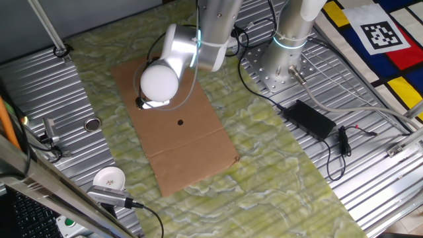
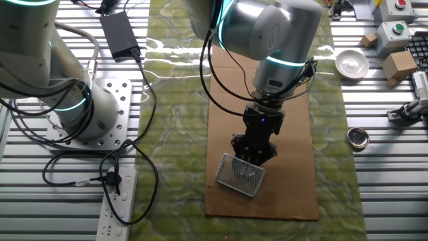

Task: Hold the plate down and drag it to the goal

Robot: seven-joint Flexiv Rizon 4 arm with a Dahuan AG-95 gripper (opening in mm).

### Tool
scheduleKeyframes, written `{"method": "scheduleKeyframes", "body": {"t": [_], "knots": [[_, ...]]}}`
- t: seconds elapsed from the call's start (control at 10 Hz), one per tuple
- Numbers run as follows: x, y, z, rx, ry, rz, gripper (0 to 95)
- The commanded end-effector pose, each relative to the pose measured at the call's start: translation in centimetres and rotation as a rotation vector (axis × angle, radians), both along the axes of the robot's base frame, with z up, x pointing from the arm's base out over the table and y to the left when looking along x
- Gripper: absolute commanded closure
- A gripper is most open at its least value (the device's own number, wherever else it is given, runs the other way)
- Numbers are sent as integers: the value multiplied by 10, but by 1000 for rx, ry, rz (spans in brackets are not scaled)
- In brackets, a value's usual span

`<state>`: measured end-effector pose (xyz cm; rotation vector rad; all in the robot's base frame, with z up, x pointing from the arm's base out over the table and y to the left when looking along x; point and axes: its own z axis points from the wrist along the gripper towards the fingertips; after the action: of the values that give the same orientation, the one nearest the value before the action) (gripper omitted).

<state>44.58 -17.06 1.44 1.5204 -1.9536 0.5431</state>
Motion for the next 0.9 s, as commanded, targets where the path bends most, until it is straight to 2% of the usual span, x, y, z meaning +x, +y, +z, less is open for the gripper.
{"method": "scheduleKeyframes", "body": {"t": [0.1, 0.3, 0.4, 0.9], "knots": [[1, 0, 0, 3, 3, 0, 950], [1, 0, 0, 4, 7, 4, 950], [1, 0, 0, 4, 8, 5, 760], [1, 0, 0, -2, 13, 6, 760]]}}
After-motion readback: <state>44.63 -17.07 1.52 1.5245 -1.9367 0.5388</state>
